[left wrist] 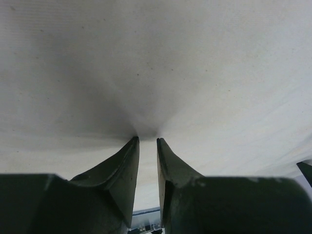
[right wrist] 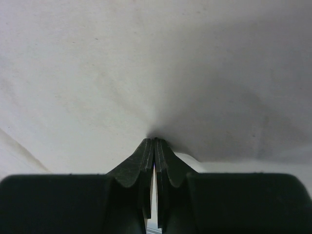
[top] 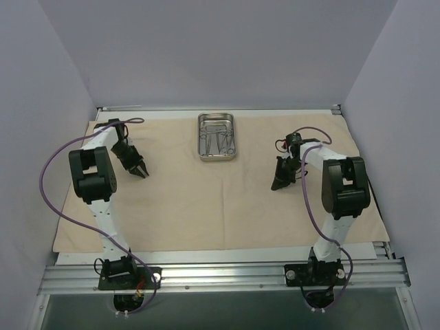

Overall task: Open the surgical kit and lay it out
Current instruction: Smooth out the surgical kit at the center of the board.

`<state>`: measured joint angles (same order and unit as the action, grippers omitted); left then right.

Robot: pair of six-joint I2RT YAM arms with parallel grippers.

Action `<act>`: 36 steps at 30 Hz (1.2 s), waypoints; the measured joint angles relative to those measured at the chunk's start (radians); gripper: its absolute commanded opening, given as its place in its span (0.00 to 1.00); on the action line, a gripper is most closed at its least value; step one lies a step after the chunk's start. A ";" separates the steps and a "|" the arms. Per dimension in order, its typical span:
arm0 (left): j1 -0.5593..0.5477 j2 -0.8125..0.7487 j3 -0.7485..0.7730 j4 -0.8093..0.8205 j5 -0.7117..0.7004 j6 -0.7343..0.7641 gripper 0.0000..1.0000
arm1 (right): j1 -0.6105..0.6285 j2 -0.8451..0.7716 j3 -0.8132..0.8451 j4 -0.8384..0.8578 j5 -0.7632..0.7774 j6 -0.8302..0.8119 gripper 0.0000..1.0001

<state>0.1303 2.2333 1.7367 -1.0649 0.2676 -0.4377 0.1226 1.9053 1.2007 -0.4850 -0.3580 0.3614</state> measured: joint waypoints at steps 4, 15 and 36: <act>0.009 0.016 0.018 -0.009 -0.002 0.000 0.30 | -0.025 -0.034 -0.047 0.008 0.014 0.005 0.04; 0.008 0.018 0.105 -0.032 -0.035 0.005 0.31 | -0.059 -0.071 0.044 -0.089 0.069 0.004 0.05; -0.064 -0.012 0.420 0.014 0.088 0.045 0.94 | -0.136 0.259 0.720 0.079 -0.005 0.112 0.63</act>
<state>0.0662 2.2215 2.1571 -1.0508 0.3553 -0.3927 -0.0132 2.1639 1.9209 -0.4061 -0.3630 0.4736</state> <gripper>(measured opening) 0.938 0.594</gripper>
